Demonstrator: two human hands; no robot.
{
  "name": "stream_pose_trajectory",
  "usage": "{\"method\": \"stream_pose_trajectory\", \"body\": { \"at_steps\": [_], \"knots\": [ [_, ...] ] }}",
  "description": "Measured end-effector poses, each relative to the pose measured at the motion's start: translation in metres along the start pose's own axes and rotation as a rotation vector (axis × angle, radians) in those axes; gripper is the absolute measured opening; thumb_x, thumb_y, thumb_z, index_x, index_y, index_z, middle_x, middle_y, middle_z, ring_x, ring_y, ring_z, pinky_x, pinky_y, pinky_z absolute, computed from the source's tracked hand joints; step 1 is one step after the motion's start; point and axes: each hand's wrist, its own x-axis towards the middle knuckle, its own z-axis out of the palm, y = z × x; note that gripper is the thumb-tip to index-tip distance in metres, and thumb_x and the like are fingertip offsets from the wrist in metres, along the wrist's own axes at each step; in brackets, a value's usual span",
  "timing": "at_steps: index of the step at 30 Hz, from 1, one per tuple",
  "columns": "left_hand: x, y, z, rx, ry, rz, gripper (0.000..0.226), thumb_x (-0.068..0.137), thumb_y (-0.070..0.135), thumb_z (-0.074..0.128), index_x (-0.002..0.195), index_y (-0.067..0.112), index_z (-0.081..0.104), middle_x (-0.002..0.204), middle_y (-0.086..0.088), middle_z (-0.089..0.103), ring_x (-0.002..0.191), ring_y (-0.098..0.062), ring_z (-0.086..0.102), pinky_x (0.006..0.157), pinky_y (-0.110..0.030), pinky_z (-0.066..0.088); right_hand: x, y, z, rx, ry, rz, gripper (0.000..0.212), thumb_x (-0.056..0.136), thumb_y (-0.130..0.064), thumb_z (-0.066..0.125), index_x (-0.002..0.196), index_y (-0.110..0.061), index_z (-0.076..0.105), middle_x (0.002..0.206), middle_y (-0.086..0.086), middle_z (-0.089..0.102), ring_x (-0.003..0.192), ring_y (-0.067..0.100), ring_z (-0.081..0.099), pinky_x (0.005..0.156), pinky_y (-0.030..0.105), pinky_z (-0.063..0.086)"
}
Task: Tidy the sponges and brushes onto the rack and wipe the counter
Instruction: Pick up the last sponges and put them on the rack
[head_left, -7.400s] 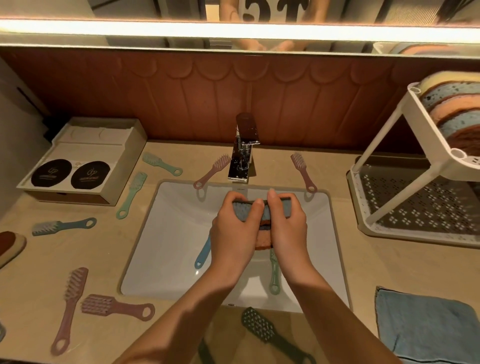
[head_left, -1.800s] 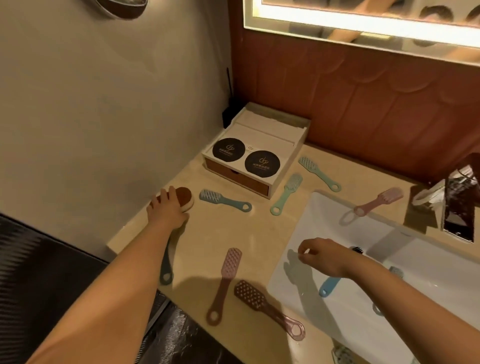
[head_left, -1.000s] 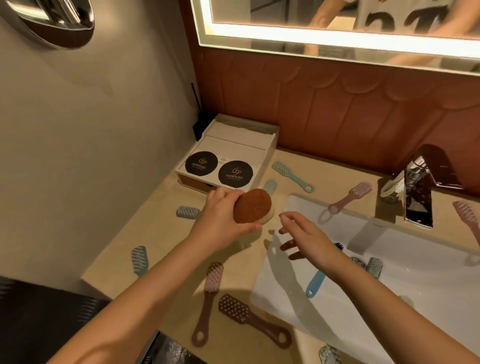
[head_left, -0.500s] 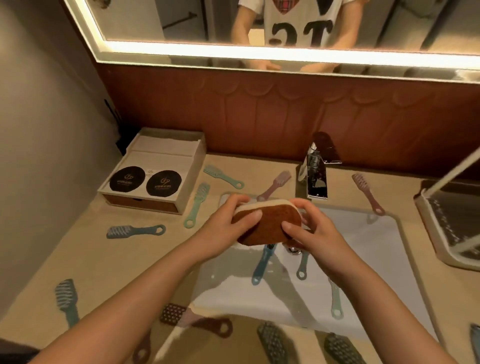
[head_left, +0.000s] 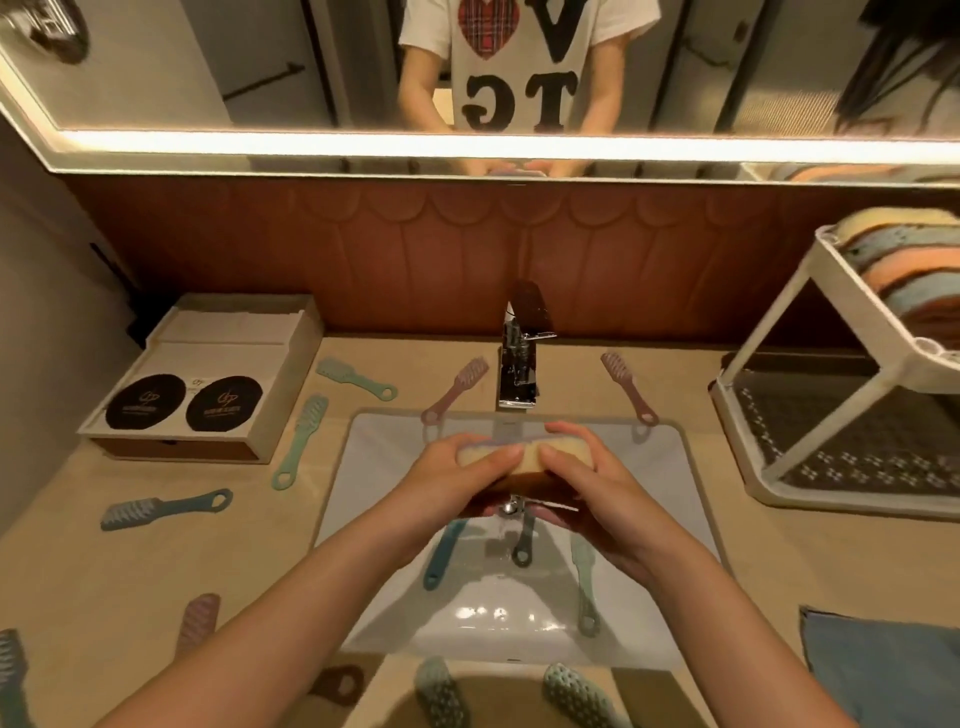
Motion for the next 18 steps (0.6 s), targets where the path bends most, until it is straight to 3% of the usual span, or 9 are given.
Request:
{"method": "stream_pose_trajectory", "body": {
  "at_steps": [3, 8, 11, 13, 16, 18],
  "knots": [
    [0.003, 0.005, 0.018, 0.041, 0.061, 0.065, 0.038, 0.084, 0.035, 0.064, 0.116, 0.018, 0.054, 0.097, -0.002, 0.061, 0.08, -0.01, 0.064, 0.059, -0.015, 0.054, -0.003, -0.003, -0.012, -0.058, 0.028, 0.026, 0.038, 0.079, -0.033, 0.068, 0.113, -0.02, 0.055, 0.109, 0.014, 0.064, 0.091, 0.026, 0.07, 0.08, 0.038, 0.058],
    [0.01, 0.014, 0.044, 0.061, 0.116, 0.16, 0.026, 0.088, 0.034, 0.059, 0.106, 0.016, 0.061, 0.086, -0.001, 0.065, 0.067, -0.007, 0.063, 0.056, -0.016, 0.051, -0.004, -0.004, -0.022, -0.073, 0.142, -0.082, 0.032, 0.085, -0.037, 0.063, 0.105, -0.013, 0.057, 0.096, 0.017, 0.069, 0.067, 0.022, 0.068, 0.058, 0.026, 0.054],
    [0.015, 0.013, 0.059, 0.104, 0.159, 0.226, 0.025, 0.088, 0.032, 0.059, 0.101, 0.014, 0.07, 0.084, 0.002, 0.07, 0.07, 0.0, 0.066, 0.059, -0.011, 0.048, -0.003, 0.001, -0.025, -0.088, 0.195, -0.14, 0.033, 0.09, -0.036, 0.057, 0.104, -0.007, 0.059, 0.074, 0.011, 0.064, 0.047, 0.013, 0.054, 0.044, 0.023, 0.043],
    [0.02, 0.009, 0.067, 0.143, 0.201, 0.232, 0.023, 0.088, 0.036, 0.059, 0.098, 0.02, 0.073, 0.087, 0.001, 0.073, 0.083, -0.011, 0.069, 0.071, -0.021, 0.053, -0.001, 0.003, -0.028, -0.12, 0.225, -0.163, 0.028, 0.092, -0.034, 0.053, 0.097, -0.007, 0.06, 0.062, 0.002, 0.057, 0.042, 0.006, 0.048, 0.04, 0.018, 0.037],
    [0.027, 0.007, 0.082, 0.201, 0.243, 0.236, 0.031, 0.078, 0.051, 0.052, 0.091, 0.031, 0.073, 0.086, 0.0, 0.074, 0.085, -0.016, 0.069, 0.081, -0.037, 0.055, 0.003, 0.004, -0.038, -0.187, 0.285, -0.21, 0.022, 0.094, -0.031, 0.051, 0.084, -0.014, 0.06, 0.062, -0.003, 0.057, 0.048, 0.001, 0.052, 0.042, 0.011, 0.037],
    [0.03, 0.009, 0.093, 0.238, 0.266, 0.244, 0.038, 0.075, 0.054, 0.047, 0.089, 0.03, 0.073, 0.083, 0.0, 0.074, 0.083, -0.016, 0.068, 0.082, -0.041, 0.055, 0.007, 0.006, -0.046, -0.239, 0.318, -0.225, 0.027, 0.093, -0.035, 0.05, 0.087, -0.014, 0.065, 0.075, 0.001, 0.068, 0.068, 0.011, 0.063, 0.058, 0.02, 0.051]
  ]
}}
